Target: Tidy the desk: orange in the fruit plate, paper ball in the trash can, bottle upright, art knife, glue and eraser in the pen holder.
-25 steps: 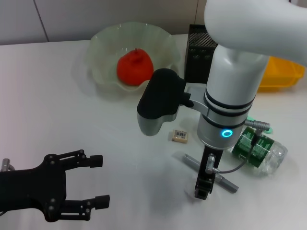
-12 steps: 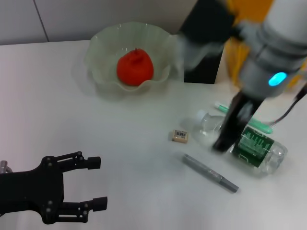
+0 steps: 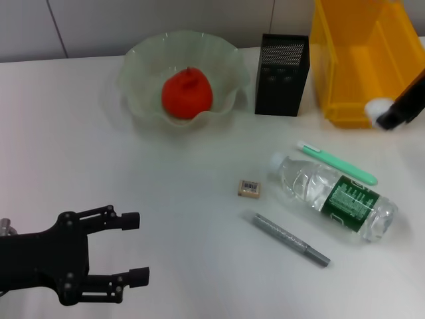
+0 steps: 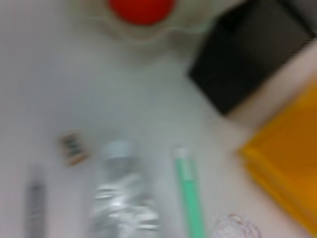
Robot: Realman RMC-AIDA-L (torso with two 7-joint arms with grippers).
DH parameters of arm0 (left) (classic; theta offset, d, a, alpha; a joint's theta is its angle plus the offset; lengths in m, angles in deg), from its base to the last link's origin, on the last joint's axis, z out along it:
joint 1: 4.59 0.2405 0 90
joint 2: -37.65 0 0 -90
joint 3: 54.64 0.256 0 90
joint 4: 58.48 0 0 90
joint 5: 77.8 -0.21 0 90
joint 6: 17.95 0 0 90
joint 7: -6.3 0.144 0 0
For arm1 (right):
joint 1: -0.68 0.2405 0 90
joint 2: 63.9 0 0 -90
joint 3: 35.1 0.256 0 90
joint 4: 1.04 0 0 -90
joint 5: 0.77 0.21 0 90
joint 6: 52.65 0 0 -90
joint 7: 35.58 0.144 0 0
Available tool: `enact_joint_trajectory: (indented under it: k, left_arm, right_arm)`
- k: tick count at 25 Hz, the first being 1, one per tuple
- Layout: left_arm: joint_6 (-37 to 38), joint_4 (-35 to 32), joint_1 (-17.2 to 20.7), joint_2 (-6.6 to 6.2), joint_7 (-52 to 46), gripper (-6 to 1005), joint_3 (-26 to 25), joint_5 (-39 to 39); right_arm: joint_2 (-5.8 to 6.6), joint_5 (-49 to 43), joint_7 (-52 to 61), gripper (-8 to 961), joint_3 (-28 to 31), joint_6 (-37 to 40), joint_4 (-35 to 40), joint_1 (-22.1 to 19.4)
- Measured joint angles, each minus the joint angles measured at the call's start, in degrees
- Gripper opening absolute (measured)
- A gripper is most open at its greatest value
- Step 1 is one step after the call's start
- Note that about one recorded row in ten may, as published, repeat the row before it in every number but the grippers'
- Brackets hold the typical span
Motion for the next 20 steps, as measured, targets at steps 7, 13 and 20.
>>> enact_joint_trajectory:
  k: [7,13,20]
  left_arm:
    - [0.4,0.0,-0.2,0.02,-0.1,814,0.0,0.1]
    - [0.6,0.0,-0.2,0.02,0.0,812,-0.6,0.2]
    - [1.0,0.0,-0.1,0.11,-0.3,809,-1.6,0.3]
  right_arm:
    - [0.35,-0.9,-1.6,344,4.1,-11.4,-2.2,-3.4]
    - [-0.47,-0.5,-4.9,343,5.4,-24.6,-5.8,-6.2]
    - [-1.63,-0.1,-10.7,343,4.3,-42.8,-14.7,-7.6]
